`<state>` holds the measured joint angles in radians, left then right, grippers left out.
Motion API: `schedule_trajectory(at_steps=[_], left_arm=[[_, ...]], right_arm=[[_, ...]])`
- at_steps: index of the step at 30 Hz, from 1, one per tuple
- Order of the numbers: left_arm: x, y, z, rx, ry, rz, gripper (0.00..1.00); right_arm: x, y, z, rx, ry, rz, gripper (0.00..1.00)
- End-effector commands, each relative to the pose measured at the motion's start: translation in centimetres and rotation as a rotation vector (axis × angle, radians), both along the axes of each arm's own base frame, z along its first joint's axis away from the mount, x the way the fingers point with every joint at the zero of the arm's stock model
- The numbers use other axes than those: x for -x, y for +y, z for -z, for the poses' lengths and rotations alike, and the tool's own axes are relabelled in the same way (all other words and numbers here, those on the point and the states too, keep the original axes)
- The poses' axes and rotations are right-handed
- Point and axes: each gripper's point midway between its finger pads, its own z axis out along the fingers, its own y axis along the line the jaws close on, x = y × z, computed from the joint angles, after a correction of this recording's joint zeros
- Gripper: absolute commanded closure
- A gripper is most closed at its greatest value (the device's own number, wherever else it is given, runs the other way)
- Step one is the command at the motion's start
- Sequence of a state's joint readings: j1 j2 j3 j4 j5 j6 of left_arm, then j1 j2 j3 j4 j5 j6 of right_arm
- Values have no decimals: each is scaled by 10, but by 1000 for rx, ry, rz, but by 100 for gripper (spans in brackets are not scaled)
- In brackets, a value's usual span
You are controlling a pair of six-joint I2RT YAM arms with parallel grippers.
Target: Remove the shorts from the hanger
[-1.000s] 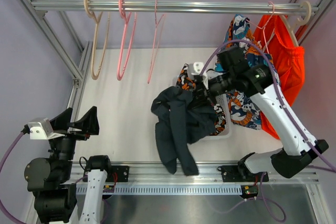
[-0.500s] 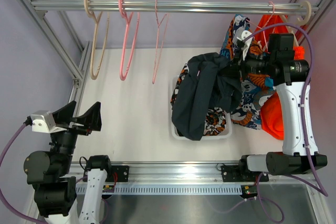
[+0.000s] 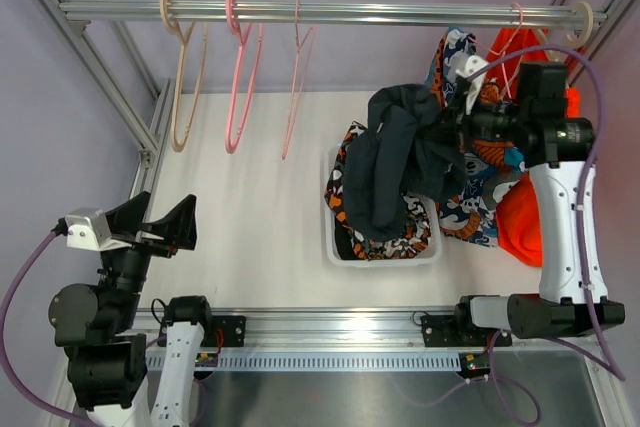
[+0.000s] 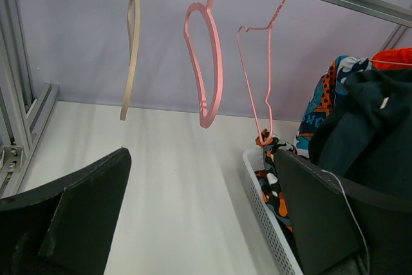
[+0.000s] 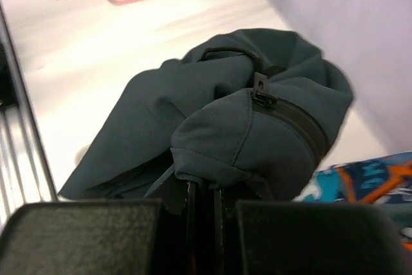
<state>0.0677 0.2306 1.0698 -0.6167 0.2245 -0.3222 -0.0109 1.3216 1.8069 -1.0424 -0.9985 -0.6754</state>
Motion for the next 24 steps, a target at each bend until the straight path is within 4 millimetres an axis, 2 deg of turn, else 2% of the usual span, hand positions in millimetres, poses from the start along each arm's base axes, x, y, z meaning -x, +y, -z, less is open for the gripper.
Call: schedule_trajectory(at_steps=[1,2,4,5,7,8,9,10,11,13,14,16,17,18,20,24], left_arm=[[-3,-8,-8,-20,-40,48,1],[-3,-10,-8,-21,-41,57,1],[-5,-11,-8,-22,-39,68,1],[-6,-12,-7,-21,-32,72,1],[-5,-13,-7,-22,-29,79,1],[-4,-14,-7,-24,-29,80,1],[-3,-14,-6,-23,-26,83,1],[-2,-14,-4,-21,-20,83,1],[-1,-15,-3,-21,-19,86,1],[-2,-15,-1,-14,-13,90,1],[-1,-16,0,-15,-13,94,1],[-2,-16,1,-9,-12,94,1],[-2,-16,1,-8,-15,96,1],[-3,-17,0,-9,-18,97,1],[-4,-17,0,-10,-17,103,1],[-7,-21,-6,-16,-29,126,1]], right_arm=[[-6,26,52,42,107,-61,100],[-6,44,83,70,157,-88,100],[-4,61,111,41,277,-79,100],[-13,69,140,34,343,-69,100],[-15,80,168,-7,513,-27,100],[-21,81,202,3,605,-1,100],[-23,81,217,11,662,25,100],[-26,80,246,35,753,57,100],[-28,73,269,87,800,108,100],[-31,63,300,163,855,166,100],[-32,52,327,235,900,221,100],[-35,39,355,318,914,280,100],[-40,29,366,366,902,327,100],[-40,28,368,385,895,314,100],[-49,25,367,409,863,370,100],[-53,24,364,449,834,378,96]])
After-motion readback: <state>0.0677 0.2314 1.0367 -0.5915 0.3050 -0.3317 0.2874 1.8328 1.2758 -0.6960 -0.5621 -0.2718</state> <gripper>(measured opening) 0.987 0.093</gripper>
